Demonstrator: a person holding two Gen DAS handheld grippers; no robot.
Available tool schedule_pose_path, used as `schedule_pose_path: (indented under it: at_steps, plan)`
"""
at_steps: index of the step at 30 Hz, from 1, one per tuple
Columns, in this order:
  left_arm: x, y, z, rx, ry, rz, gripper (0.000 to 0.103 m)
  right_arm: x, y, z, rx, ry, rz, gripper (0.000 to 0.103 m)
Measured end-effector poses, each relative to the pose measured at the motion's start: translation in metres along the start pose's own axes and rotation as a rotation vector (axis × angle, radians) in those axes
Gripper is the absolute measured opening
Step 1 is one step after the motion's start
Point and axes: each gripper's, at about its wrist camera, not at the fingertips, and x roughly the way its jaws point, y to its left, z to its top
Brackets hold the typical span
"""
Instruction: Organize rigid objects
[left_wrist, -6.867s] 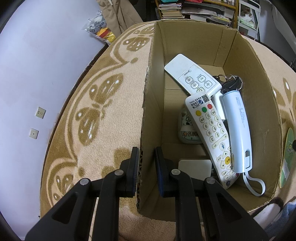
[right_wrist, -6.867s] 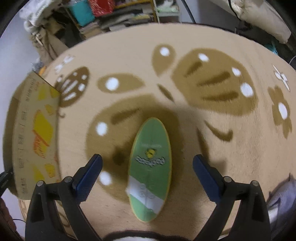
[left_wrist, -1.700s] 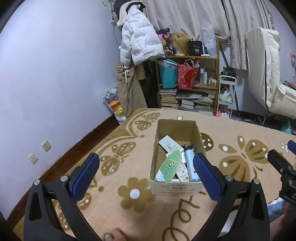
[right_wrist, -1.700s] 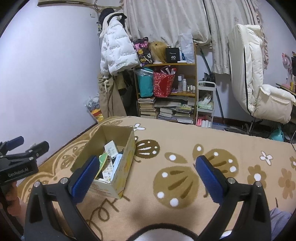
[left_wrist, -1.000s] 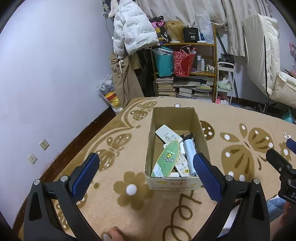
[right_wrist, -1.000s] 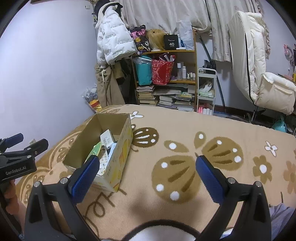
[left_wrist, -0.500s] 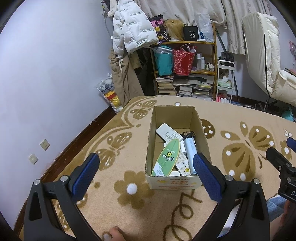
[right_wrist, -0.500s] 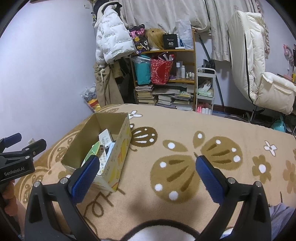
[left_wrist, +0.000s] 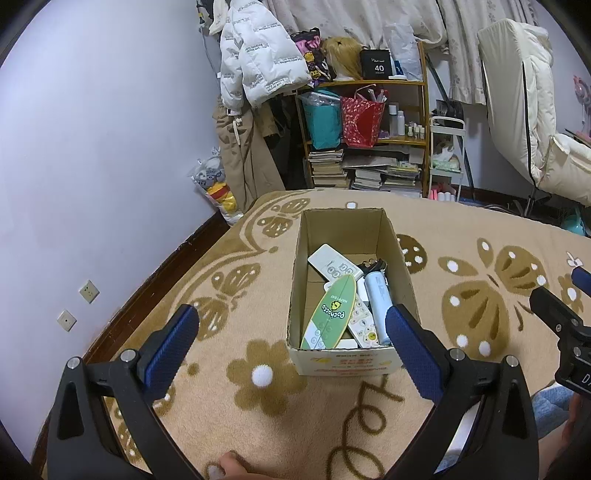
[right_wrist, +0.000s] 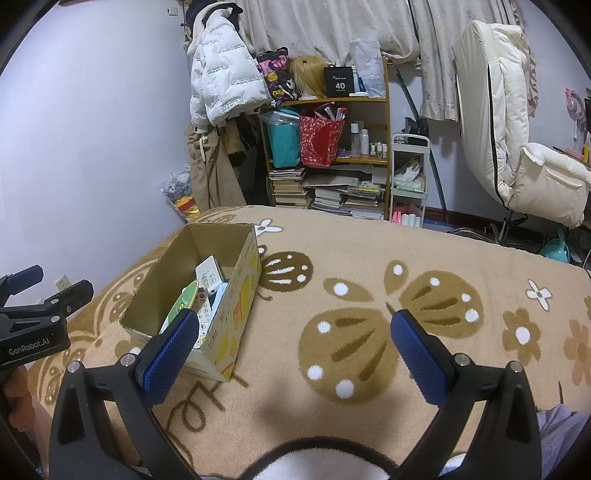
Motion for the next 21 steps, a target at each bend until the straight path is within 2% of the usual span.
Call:
schedule_pose_path:
  at_steps: [21]
  plan:
    - [-0.0002, -0.0006, -0.0013, 0.005, 0.006, -0.001, 0.100, 0.0004, -0.0019, 0.0005, -0.001, 0.003, 0.000, 0.103]
